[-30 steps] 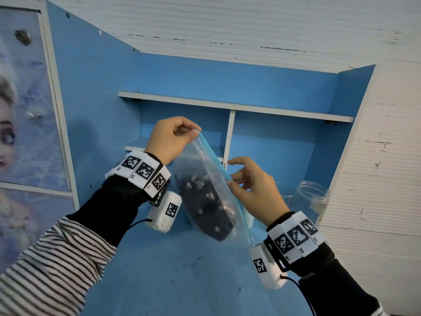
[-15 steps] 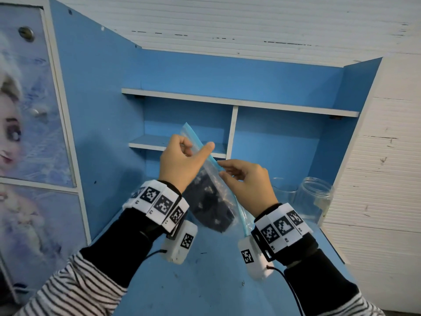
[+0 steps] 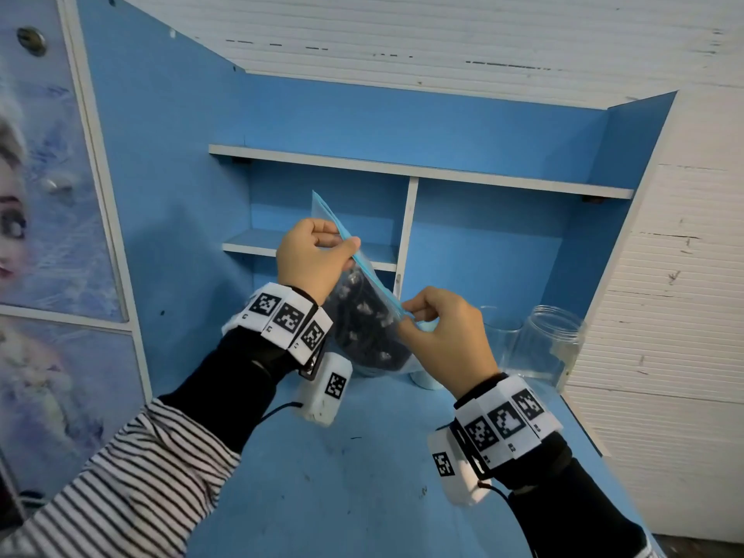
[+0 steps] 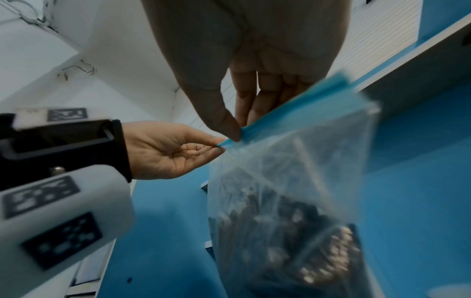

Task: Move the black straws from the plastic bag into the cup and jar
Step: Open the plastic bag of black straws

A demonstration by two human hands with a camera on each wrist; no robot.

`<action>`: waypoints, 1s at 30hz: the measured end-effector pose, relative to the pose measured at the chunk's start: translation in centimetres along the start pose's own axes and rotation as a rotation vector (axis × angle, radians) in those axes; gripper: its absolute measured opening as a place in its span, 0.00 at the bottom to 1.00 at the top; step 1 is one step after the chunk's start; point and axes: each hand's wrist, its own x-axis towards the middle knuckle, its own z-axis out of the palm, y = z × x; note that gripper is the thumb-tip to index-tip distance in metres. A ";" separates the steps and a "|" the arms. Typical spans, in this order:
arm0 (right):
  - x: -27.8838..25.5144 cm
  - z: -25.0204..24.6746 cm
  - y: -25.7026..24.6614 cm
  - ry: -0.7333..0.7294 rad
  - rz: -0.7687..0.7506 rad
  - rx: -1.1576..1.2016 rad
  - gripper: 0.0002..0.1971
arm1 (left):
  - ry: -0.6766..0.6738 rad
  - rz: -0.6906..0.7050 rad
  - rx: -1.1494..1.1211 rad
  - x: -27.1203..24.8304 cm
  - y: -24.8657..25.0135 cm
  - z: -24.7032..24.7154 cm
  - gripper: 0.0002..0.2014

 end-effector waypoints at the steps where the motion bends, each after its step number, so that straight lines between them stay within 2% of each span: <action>1: -0.2 -0.2 0.2 -0.014 0.023 -0.016 0.02 | -0.009 0.000 -0.004 0.2 0.0 -0.1 0.11; 3: -0.3 -0.3 0.6 -0.046 0.057 -0.045 0.04 | -0.053 0.000 0.019 0.3 -0.3 -0.1 0.11; 5: -0.2 -0.1 0.8 -0.060 0.049 -0.040 0.03 | -0.101 0.021 0.134 0.0 -0.8 0.3 0.12; 8: -0.1 0.4 0.5 -0.075 0.002 0.029 0.04 | -0.127 0.081 0.263 -1.3 -1.4 1.0 0.24; 11: -0.3 0.6 0.1 -0.065 -0.076 0.080 0.04 | -0.112 0.127 0.269 -1.9 -1.6 1.0 0.30; 16: -0.6 0.5 0.1 -0.030 -0.142 0.105 0.04 | -0.079 0.075 0.222 -0.9 -1.4 0.4 0.29; 23: -1.3 0.0 0.4 -0.122 -0.181 0.121 0.08 | -0.066 0.051 0.113 0.4 -1.2 -0.8 0.29; 26: -1.4 -0.2 0.6 -0.214 -0.230 0.151 0.07 | -0.132 0.003 0.055 0.5 -1.1 -1.4 0.29; 30: -0.3 0.1 0.3 -0.300 -0.254 0.213 0.06 | -0.316 -0.067 -0.046 0.3 -1.1 -2.1 0.28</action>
